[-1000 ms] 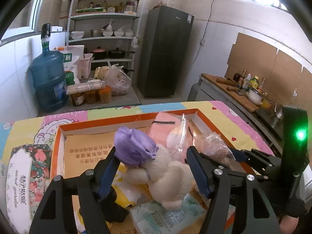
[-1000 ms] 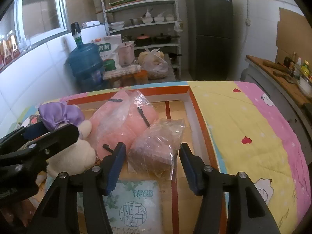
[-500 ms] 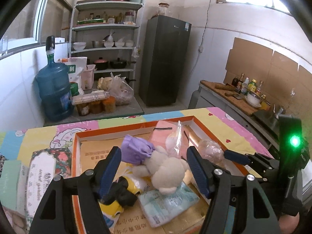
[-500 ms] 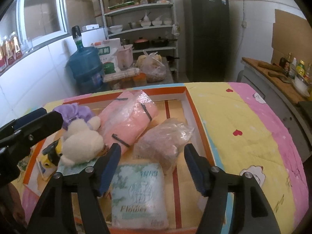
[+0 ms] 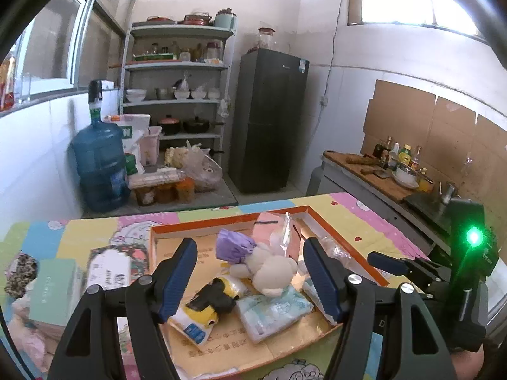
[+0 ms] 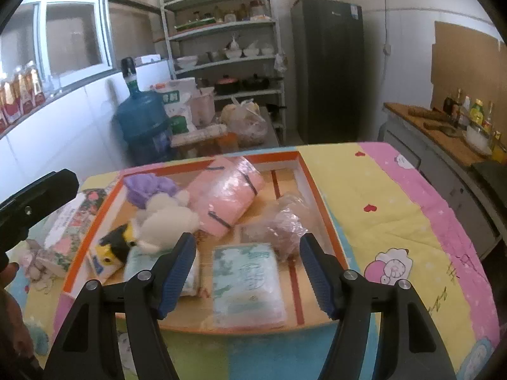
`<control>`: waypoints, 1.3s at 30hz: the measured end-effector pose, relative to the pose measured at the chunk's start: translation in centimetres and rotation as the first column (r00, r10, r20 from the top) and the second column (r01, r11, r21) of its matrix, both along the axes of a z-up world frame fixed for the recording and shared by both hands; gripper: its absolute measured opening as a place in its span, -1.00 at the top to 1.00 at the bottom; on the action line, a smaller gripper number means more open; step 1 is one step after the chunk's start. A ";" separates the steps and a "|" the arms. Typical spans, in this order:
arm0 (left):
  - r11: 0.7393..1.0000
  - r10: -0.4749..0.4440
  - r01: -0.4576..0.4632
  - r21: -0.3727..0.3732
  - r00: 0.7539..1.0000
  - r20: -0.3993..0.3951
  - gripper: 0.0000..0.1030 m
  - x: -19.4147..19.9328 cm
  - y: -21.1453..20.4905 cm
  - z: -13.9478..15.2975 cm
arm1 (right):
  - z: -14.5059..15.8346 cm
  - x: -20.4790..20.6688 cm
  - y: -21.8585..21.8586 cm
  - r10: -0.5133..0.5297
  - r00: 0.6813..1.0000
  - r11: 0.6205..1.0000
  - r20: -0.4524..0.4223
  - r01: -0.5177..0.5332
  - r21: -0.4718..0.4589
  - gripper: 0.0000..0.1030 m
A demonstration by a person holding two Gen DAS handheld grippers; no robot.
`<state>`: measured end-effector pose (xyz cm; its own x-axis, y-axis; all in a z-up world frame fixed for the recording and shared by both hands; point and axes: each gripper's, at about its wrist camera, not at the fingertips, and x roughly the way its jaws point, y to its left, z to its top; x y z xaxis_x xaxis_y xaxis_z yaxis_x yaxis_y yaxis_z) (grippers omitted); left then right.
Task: Organize soft objects
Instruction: 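Withdraw both grippers from the box back over the remaining soft items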
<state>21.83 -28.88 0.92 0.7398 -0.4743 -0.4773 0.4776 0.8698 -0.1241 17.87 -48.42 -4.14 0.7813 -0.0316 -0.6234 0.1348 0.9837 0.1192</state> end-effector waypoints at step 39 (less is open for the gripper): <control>0.988 0.154 -0.149 -0.042 0.975 0.158 -0.34 -9.0 14.3 4.3 | 6.8 -7.3 15.5 0.166 0.972 0.983 0.169 -0.150 -0.101 -0.36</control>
